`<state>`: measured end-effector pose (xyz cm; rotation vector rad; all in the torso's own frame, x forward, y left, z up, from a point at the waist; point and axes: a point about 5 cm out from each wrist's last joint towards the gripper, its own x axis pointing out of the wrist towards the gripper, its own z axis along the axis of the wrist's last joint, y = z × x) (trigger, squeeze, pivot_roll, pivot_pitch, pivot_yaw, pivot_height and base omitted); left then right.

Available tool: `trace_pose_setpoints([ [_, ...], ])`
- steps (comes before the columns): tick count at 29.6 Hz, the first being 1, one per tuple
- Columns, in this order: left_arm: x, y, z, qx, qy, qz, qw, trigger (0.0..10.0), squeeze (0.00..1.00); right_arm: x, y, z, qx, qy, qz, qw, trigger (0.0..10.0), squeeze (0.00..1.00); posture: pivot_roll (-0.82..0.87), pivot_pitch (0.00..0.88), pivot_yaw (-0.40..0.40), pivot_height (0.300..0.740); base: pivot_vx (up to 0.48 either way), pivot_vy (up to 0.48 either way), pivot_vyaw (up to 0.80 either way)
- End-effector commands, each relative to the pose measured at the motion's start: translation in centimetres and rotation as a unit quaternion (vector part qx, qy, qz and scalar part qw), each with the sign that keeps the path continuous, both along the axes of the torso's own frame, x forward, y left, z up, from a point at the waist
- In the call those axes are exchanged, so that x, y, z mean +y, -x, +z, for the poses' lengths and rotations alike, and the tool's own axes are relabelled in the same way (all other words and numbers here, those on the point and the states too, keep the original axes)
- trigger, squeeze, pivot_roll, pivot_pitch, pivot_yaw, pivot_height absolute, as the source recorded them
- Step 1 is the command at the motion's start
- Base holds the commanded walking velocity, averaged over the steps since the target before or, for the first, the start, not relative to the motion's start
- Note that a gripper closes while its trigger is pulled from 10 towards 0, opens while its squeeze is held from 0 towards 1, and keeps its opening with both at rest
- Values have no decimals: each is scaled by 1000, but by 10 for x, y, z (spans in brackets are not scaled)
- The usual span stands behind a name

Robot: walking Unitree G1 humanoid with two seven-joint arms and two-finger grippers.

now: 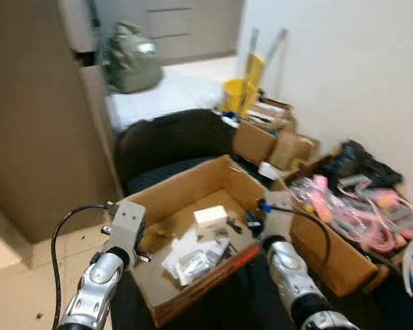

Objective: Picking trash to rubbish bin

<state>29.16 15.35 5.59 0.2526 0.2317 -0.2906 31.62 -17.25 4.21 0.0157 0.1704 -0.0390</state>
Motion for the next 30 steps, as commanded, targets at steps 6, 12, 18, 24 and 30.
trace_pose_setpoints([
  [6, -24, 4, 0, -14, 17, -50, 999, 10000, 0, -4, 13, -5, -8, -17, -29, 999, 10000, 0, -16, 75, 23, 740, 0, 0, -800],
  [12, -24, 2, 1, -22, 10, -48, 999, 10000, 0, -10, 15, -3, -14, -16, -40, 999, 10000, 0, -19, 76, 23, 740, 0, 0, -800],
  [18, -26, 1, 4, -31, 16, -52, 998, 10000, 0, -14, 15, 0, -16, -13, -46, 999, 10000, 0, -20, 70, 22, 740, 0, 0, -800],
  [24, -27, 1, 1, -24, 14, -52, 998, 10000, 0, -18, 16, 1, -15, -8, -55, 998, 10000, 0, -22, 61, 23, 740, 0, 0, -800],
  [30, -23, 1, -4, -15, 19, -25, 999, 10000, 0, -19, 19, -3, 0, 2, -54, 999, 10000, 0, -26, 56, 22, 740, 0, 0, -800],
])
